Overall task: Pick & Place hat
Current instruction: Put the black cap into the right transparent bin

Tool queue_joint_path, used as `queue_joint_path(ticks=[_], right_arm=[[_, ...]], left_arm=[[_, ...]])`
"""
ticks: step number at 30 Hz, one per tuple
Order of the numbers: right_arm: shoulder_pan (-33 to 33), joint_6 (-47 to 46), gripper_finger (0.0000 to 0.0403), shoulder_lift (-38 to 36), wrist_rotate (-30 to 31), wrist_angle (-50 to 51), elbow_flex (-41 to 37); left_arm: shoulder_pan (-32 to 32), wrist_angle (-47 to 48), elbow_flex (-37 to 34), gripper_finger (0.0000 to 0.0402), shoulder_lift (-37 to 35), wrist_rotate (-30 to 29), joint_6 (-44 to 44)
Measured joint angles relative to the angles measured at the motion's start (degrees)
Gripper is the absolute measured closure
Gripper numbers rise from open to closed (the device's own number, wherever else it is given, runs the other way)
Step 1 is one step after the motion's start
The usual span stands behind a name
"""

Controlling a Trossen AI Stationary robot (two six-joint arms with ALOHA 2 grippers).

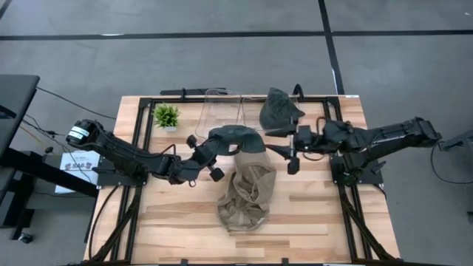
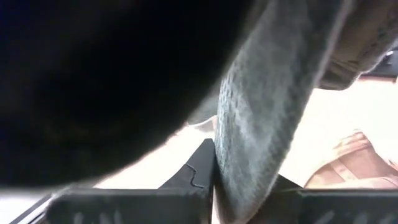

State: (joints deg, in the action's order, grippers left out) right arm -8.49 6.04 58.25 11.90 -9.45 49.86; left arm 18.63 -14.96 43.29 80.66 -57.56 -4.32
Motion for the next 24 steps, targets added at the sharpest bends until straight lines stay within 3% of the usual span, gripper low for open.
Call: queue_joint_path(ticks=[8,16,24], right_arm=[[0.0,2.04,0.0248,9.63,0.04,17.53,15.27],[1.35,3.52,0.025,19.73,0.08,34.32,31.69],[4.19,5.44,0.0256,25.99,2.24,42.04,39.13]], left_arm=[[-1.52,0.02,0.0,0.0389,-0.02,4.39,-0.67],[-1.48,0.38,0.04,0.0382,-0.02,4.8,-1.08],[-1.48,0.48,0.04,0.0375,-0.02,4.76,-1.09]])
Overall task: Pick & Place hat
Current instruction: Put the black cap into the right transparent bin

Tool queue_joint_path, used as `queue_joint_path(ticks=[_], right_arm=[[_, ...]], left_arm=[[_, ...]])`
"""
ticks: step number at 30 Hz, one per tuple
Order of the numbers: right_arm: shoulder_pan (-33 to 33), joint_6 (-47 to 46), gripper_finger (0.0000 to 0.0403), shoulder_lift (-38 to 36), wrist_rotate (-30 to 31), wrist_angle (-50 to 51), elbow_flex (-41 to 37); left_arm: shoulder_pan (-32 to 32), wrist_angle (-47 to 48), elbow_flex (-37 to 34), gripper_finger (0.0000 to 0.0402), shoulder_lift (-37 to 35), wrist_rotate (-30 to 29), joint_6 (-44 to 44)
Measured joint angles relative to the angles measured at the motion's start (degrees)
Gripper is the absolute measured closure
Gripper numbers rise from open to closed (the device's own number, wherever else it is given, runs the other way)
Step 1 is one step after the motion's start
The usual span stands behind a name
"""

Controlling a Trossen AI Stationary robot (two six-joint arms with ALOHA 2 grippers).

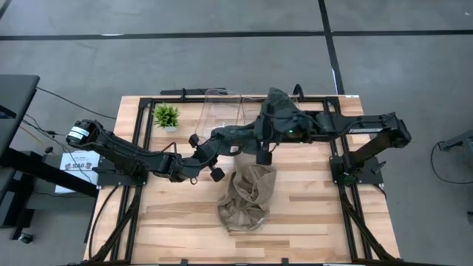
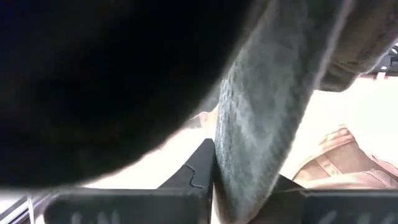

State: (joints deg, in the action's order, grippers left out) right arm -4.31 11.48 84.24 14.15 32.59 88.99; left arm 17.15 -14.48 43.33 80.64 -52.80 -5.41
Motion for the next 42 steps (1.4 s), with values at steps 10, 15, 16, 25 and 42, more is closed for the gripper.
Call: queue_joint_path(ticks=[10,15,16,25,42], right_arm=[[1.63,1.58,0.034,1.38,2.54,1.37,0.2],[1.08,1.96,0.0395,1.07,2.73,0.9,0.2],[0.88,2.06,0.0398,1.07,2.8,0.91,0.2],[-0.21,2.14,0.0401,1.07,4.2,0.96,0.2],[-0.9,-1.02,0.0402,-3.74,9.77,11.16,0.13]], left_arm=[[0.02,0.07,0.0,0.0383,0.0,0.0,-0.01],[0.02,-0.28,0.0,0.0347,-0.04,2.0,-0.04],[0.02,-0.24,0.0,0.034,-0.04,2.16,-0.02],[0.02,-0.24,0.0,0.0299,-0.04,2.27,-0.02],[-0.02,1.27,0.0,0.0265,-0.04,-0.76,-0.91]])
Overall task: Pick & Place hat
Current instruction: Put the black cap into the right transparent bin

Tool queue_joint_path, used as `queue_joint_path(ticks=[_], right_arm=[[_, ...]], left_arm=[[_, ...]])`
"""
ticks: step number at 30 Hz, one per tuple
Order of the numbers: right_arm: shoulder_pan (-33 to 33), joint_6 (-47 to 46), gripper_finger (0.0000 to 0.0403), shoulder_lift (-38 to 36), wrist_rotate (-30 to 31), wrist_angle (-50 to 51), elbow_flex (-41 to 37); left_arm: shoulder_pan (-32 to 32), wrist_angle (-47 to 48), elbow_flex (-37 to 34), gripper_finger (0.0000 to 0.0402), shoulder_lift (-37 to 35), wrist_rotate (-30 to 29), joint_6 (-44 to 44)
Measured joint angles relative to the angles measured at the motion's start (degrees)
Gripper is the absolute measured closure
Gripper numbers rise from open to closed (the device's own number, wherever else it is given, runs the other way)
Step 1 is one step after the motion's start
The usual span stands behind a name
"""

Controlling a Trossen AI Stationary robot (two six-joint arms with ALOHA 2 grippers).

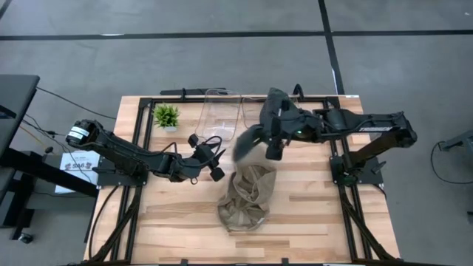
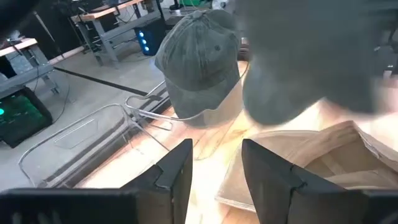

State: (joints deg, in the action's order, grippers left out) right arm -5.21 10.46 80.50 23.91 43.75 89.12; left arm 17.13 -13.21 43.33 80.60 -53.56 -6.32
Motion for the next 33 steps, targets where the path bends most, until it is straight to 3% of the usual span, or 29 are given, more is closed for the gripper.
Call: queue_joint_path(ticks=[10,20,33], right_arm=[[-5.09,1.2,0.0403,-5.86,-0.78,0.45,0.0],[-11.95,11.31,0.0403,-7.89,-14.93,-9.3,0.0],[-13.91,17.08,0.0403,-8.63,-27.03,-17.27,0.0]], left_arm=[[-0.3,0.35,0.0,0.0265,0.0,2.32,-2.06],[-4.43,-3.56,0.0,0.0265,0.03,27.48,-4.12],[-4.67,-35.51,0.0,0.027,10.17,48.09,3.9]])
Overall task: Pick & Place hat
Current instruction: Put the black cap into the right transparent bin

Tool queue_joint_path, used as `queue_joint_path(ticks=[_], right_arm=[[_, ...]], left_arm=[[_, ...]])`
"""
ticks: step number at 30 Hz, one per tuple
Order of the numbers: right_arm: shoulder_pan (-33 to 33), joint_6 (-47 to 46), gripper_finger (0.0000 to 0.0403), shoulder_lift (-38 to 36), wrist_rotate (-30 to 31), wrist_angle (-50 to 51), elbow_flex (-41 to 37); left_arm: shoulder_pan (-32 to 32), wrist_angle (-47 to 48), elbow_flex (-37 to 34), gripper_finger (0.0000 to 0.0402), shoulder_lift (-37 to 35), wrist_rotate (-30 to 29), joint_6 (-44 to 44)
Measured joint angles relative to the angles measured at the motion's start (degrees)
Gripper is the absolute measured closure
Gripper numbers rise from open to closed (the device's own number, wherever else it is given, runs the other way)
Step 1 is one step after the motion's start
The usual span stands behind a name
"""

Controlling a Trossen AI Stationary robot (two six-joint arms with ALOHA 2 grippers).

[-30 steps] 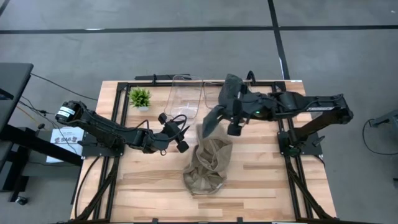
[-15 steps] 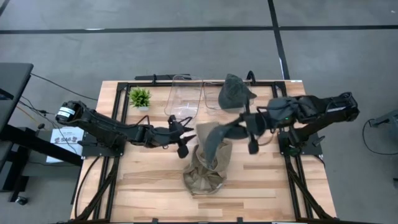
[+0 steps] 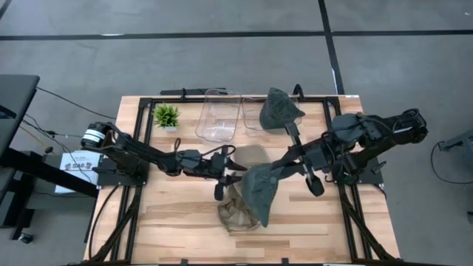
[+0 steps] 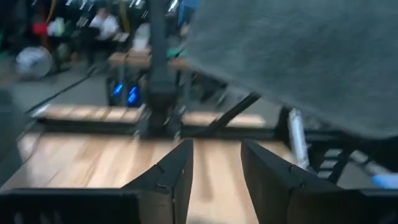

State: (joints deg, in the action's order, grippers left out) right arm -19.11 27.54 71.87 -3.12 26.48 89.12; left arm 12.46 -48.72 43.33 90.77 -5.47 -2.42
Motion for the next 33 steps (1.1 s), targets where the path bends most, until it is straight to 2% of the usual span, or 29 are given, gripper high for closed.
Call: queue_joint_path(ticks=[5,7,11,19,24,26,33], right_arm=[[0.0,-0.03,0.0403,-0.02,-2.7,-0.4,0.0],[0.0,-0.04,0.0403,-0.06,-2.99,-0.39,0.0],[-0.02,-0.56,0.0403,0.0,-3.14,-0.37,0.0],[0.0,-2.07,0.0403,0.05,-3.12,-0.2,0.0],[0.0,-3.34,0.0403,0.05,-2.93,-0.2,0.0],[0.13,-3.53,0.0403,0.07,-2.92,-0.22,0.0],[0.15,-3.55,0.0403,0.09,-2.88,-0.35,0.0]], left_arm=[[-0.47,-10.98,0.0,0.027,4.26,4.81,0.37],[-0.47,-13.43,0.0,0.027,5.59,5.33,3.28],[-0.47,-13.53,0.0,0.0271,7.57,5.0,12.47],[-0.47,-14.08,0.0,0.0271,9.17,-0.75,26.2],[-0.15,-16.21,0.04,0.0271,9.15,-0.96,46.53],[-0.06,-16.38,0.11,0.0271,9.17,-0.93,51.9],[0.95,-17.03,3.18,0.0271,9.15,-0.13,56.18]])
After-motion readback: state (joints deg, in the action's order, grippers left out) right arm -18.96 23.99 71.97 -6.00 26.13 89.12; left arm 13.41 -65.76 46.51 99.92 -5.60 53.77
